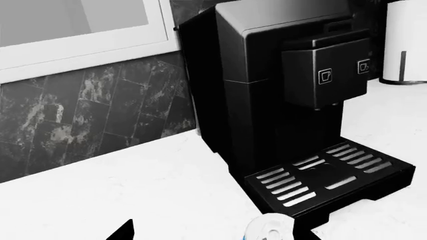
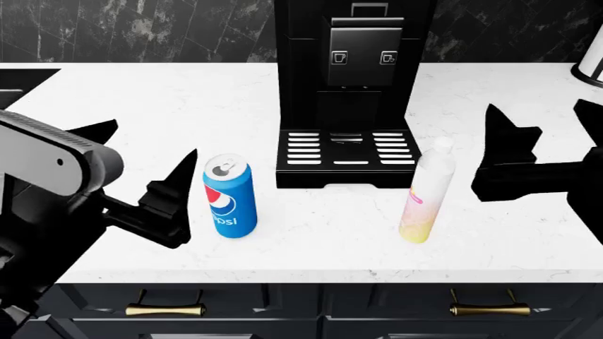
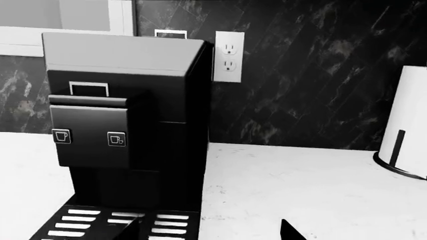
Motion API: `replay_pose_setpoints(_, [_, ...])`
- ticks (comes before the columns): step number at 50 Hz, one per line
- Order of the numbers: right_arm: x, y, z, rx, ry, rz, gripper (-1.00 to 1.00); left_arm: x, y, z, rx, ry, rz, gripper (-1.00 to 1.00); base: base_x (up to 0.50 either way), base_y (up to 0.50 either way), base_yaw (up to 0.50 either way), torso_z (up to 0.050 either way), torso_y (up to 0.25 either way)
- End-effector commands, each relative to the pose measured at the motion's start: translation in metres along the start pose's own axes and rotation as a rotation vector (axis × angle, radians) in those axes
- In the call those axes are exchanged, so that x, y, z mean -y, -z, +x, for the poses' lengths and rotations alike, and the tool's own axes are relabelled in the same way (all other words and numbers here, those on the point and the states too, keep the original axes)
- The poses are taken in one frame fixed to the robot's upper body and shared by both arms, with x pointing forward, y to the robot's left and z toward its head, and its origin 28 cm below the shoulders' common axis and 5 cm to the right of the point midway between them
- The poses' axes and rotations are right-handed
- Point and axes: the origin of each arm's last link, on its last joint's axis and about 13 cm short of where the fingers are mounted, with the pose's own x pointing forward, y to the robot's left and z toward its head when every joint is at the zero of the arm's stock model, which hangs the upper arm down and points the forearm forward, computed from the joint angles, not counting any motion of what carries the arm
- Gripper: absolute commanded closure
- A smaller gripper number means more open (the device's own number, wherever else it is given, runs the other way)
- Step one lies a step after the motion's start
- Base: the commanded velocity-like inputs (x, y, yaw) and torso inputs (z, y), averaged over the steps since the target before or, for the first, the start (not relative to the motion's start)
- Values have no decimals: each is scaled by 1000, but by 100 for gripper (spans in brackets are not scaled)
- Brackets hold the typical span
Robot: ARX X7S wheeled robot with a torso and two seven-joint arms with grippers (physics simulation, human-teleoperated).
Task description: Move the drinks to the dining counter.
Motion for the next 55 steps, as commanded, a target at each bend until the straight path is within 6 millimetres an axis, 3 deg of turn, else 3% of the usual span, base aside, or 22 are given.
replay_pose_setpoints(1, [-2, 4, -2, -80, -81, 19, -100, 3, 5, 1, -32, 41, -5, -100, 0, 0, 0, 0, 0])
replay_pose_setpoints(9, [-3, 7, -2, -116, -90, 13, -100, 3, 13, 3, -127, 69, -32, -100, 0, 0, 0, 0, 0])
replay_pose_setpoints(46, [-5, 18, -4, -186, -137, -19, -100, 7, 33, 7, -201, 110, -51, -100, 0, 0, 0, 0, 0])
replay_pose_setpoints(55, [-5, 19, -4, -187, -135, -21, -100, 9, 41, 19, -211, 136, -63, -100, 0, 0, 0, 0, 0])
